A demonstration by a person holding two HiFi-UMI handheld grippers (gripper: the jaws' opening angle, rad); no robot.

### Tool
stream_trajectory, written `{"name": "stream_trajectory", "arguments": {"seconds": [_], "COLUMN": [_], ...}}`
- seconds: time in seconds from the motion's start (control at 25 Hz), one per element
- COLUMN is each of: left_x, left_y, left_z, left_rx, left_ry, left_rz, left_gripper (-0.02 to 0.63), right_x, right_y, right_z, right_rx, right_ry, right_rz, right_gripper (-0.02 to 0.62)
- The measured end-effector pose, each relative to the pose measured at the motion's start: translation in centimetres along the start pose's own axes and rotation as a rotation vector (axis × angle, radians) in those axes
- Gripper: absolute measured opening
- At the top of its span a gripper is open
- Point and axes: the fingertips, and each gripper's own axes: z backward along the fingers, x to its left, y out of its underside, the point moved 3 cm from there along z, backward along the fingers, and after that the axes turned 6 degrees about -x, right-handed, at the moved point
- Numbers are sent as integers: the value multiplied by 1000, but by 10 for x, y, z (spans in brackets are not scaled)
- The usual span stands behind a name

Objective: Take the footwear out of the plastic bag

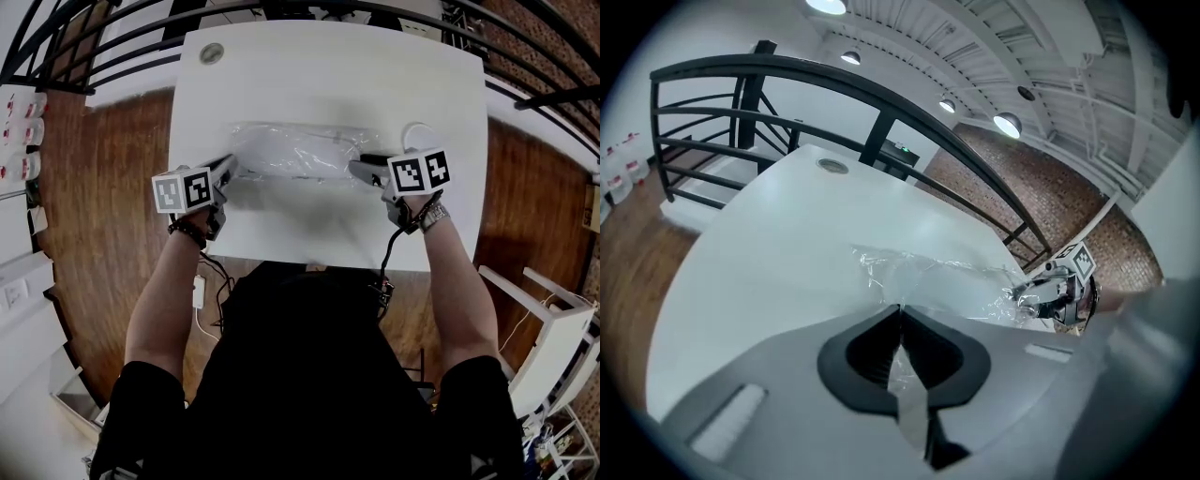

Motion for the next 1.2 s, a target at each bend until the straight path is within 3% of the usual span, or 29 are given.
{"name": "stream_trajectory", "arguments": {"seconds": [0.28,0.68,0.8,0.88,1.2], "left_x": [-3,-4,-5,-4,-7], "left_y": [-3,4,3,5,-1], "left_z": [0,-7,-8,-7,1], "left_rx": [17,81,86,93,48], "left_ry": [-27,-47,-50,-47,-46], "left_rz": [-123,-194,-201,-200,-193], "left_gripper": [17,17,17,17,18], "right_x": [-5,-4,-2,0,-5], "right_y": [3,5,5,4,0], "right_z": [4,5,4,5,20], "right_rx": [9,7,16,8,-41], "right_ry": [42,23,22,24,55], "right_rz": [14,-9,13,27,27], "right_gripper": [153,153,152,97,63]}}
